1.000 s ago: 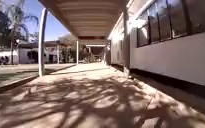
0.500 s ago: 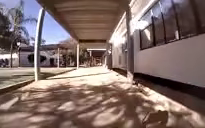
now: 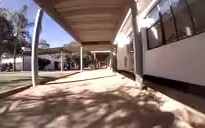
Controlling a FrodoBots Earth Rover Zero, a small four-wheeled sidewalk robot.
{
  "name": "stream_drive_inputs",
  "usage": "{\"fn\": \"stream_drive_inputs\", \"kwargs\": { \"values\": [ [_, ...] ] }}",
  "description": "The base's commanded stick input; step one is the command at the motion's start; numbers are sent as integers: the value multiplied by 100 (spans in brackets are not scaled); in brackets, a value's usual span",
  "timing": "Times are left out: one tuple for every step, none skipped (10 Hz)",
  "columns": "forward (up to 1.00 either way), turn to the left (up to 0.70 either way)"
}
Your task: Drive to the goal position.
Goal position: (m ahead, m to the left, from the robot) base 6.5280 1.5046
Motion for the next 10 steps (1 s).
{"fn": "stream_drive_inputs", "kwargs": {
  "values": [
    [89, 1],
    [89, 1],
    [89, 1],
    [89, 1],
    [90, 1],
    [92, 1],
    [94, 1],
    [97, 1],
    [99, 1],
    [100, 1]
  ]
}}
